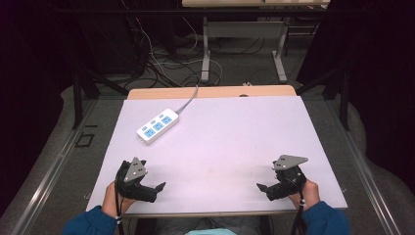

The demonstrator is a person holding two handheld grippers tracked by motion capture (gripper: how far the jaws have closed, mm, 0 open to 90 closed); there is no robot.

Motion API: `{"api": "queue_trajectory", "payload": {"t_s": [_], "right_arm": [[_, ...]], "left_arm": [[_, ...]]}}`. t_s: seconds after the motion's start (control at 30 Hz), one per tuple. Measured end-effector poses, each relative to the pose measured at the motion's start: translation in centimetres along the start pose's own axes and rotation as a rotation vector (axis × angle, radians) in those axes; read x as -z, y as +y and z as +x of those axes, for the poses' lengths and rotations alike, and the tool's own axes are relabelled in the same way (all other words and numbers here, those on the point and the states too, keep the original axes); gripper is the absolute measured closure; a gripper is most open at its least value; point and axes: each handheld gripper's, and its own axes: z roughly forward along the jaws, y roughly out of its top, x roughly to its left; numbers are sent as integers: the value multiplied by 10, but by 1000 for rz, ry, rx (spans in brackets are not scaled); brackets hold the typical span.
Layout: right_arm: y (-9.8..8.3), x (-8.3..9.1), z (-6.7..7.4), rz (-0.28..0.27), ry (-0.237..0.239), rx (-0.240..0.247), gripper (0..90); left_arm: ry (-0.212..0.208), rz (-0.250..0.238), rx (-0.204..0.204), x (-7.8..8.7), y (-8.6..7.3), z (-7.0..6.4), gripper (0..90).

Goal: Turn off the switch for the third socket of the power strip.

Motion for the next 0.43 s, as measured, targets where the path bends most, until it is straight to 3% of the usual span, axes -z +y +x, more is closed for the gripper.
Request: {"api": "queue_trajectory", "payload": {"t_s": [0.43], "right_arm": [[0, -1, -1, 19, 11, 10, 31]], "left_arm": [[-16, 14, -22, -2, -1, 3, 3]]}}
